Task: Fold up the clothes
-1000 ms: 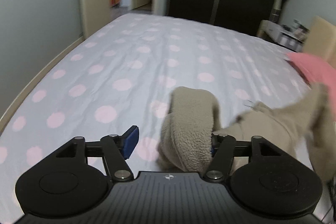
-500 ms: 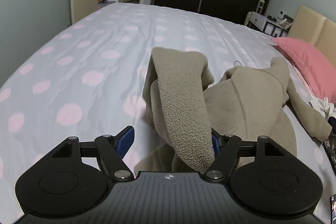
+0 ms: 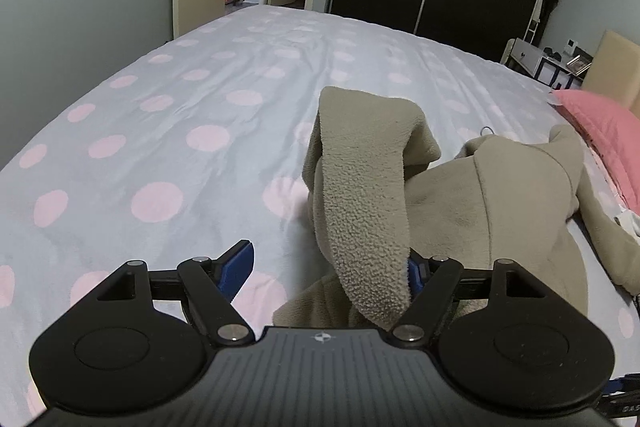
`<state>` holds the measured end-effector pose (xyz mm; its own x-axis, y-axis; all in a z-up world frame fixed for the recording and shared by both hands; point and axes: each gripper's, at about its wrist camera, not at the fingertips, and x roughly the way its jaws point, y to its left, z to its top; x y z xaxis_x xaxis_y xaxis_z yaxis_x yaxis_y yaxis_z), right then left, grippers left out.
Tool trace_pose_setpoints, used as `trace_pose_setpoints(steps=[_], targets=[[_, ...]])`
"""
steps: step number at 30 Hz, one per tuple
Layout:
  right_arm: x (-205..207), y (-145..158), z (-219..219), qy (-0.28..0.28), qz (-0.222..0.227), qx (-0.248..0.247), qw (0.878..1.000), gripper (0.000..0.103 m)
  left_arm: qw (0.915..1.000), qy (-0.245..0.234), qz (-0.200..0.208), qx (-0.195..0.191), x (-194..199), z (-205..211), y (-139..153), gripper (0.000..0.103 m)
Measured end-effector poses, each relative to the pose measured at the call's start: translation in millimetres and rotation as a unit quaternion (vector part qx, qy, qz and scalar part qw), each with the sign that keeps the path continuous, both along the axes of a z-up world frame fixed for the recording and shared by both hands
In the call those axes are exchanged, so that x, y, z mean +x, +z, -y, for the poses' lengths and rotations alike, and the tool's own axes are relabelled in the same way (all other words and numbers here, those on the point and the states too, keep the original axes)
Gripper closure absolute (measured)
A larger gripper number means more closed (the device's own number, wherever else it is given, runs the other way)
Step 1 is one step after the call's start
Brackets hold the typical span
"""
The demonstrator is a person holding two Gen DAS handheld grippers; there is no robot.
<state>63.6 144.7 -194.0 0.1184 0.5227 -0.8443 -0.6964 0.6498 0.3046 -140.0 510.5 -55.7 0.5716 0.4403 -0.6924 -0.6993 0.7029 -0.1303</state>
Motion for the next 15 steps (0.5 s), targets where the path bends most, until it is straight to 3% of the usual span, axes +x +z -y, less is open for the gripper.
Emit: trace_pose_setpoints(steps=[6, 7, 8, 9, 11, 15], targets=[[-2.2, -19.0, -36.3, -0.012, -0.009, 0.001, 1.000, 0.031, 0.9997, -0.004, -0.005, 0.023, 2.8, 3.7, 4.1, 0.031], [-0.9, -17.0, -40.2, -0.019, -0.011, 0.002, 1.000, 0.035, 0.9996, -0.005, -0.006, 0.026, 3.2, 4.6, 5.2, 0.031], [0.4, -15.1, -44.0, -0.026, -0.012, 0.003, 1.000, 0.047, 0.9996, -0.005, -0.005, 0.029, 3.2, 5.1, 6.7, 0.031], [1.7, -13.2, -47.9, -0.033, -0.013, 0.004, 0.999, 0.051, 0.9995, -0.006, -0.004, 0.031, 3.0, 5.5, 8.3, 0.031], [0.6, 0.2, -49.3, -0.034, -0.005, 0.016, 0.999, 0.071, 0.9994, -0.007, 0.002, 0.033, 1.7, 6.4, 12.0, 0.031], [-6.1, 50.5, -35.1, -0.020, 0.031, 0.055, 0.998, 0.078, 0.9993, -0.011, 0.021, 0.029, -4.2, 9.3, 20.8, 0.031]])
